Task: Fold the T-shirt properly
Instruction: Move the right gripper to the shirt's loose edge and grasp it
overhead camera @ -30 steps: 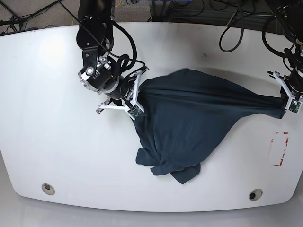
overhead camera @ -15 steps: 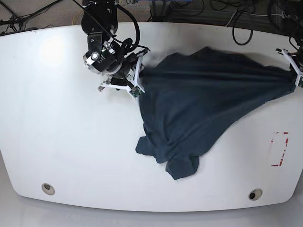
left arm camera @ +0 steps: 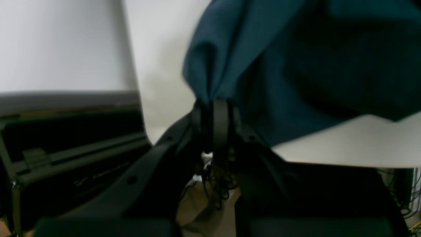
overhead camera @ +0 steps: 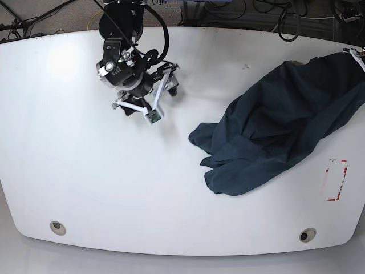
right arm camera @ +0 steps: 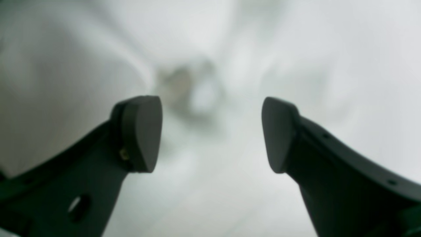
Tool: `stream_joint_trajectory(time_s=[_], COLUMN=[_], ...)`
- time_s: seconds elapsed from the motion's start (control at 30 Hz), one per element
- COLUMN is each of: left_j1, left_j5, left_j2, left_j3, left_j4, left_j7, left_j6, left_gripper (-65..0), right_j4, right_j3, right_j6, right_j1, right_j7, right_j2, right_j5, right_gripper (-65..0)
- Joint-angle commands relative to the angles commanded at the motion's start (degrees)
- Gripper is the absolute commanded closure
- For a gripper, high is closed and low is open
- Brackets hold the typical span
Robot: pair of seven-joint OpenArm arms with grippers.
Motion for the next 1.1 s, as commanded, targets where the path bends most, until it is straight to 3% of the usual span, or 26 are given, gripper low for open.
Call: stream_joint_trajectory(time_s=[0.4, 0.7, 1.1], left_j1=[-0.26, -0.35, -0.53], left_j5=[0.00, 0.09, 0.00], left_j2=[0.00, 0.00, 0.09], left_j3=[0.00, 0.35, 1.49], left_j4=[0.00, 0.00, 0.00], left_j7=[0.00, 0.00, 0.00], left_j6=[0.00, 0.00, 0.00], left_gripper=[0.0, 0.0, 0.0], right_j4=[-11.08, -22.51, -33.05], right_j3=[-0.35, -0.35, -0.35], right_j6=[0.00, 0.18, 0.26], right_j1=[9.58, 16.53, 20.13], right_j7=[0.70, 2.55, 9.41], right_j2=[-0.18, -0.35, -0.35], right_j5=[9.58, 10.64, 10.64], right_gripper=[-44.5, -44.5, -44.5])
